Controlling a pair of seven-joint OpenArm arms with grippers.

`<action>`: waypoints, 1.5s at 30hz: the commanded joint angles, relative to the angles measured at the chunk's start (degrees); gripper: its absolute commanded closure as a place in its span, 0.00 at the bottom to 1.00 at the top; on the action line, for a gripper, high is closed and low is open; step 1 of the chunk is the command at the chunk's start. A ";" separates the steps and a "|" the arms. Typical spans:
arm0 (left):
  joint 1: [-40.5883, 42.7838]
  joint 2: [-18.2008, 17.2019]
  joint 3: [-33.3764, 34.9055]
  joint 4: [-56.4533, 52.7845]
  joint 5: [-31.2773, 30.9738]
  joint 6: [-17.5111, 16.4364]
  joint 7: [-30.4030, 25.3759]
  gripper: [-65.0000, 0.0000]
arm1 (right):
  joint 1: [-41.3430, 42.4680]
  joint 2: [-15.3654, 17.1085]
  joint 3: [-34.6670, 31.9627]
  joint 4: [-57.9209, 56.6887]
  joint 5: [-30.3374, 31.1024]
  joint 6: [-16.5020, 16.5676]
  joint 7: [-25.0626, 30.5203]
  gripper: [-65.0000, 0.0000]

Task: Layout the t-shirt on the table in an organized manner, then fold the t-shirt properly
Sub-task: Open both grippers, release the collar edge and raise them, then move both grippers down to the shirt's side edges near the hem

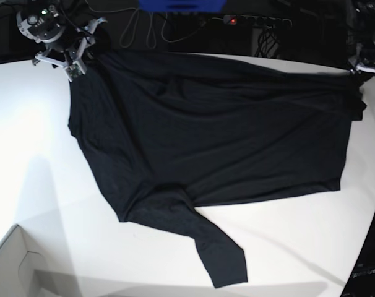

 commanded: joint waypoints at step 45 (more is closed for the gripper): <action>-42.88 0.96 8.43 -15.13 28.63 2.68 -12.99 0.41 | 36.61 -3.42 0.07 -12.72 0.25 -0.07 0.06 0.40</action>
